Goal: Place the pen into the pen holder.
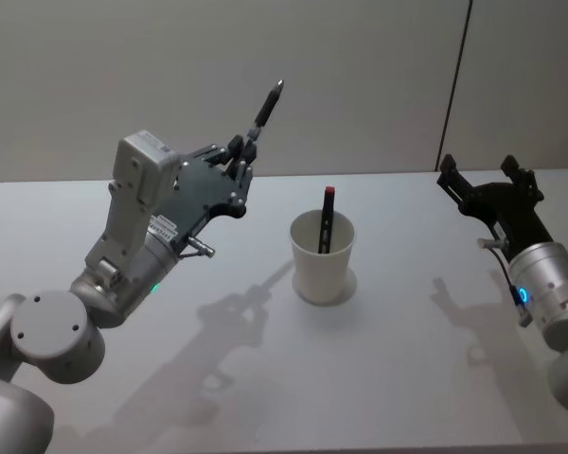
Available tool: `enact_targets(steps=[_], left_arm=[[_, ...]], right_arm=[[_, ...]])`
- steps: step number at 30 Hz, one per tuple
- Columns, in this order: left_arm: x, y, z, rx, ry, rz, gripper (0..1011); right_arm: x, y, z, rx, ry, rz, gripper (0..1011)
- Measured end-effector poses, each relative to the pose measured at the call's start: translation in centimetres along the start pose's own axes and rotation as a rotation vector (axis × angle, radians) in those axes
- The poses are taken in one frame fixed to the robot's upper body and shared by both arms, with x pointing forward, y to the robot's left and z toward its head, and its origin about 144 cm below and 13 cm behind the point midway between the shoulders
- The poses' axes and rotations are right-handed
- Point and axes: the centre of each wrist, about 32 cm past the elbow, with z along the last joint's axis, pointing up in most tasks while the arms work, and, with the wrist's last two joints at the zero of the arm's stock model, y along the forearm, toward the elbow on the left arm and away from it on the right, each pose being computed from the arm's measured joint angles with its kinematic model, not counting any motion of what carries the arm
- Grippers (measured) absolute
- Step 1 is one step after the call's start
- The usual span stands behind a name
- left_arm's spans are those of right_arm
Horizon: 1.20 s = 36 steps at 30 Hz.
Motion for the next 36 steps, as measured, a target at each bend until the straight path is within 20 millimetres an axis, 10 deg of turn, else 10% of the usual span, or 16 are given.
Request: enact_targets(steps=[36], left_arm=[[0.3,-2.1,-1.5,-0.205,-0.018,-0.351,144]], right_arm=[[0.2,-0.2,0.2,0.009,0.013,0.058,1001]])
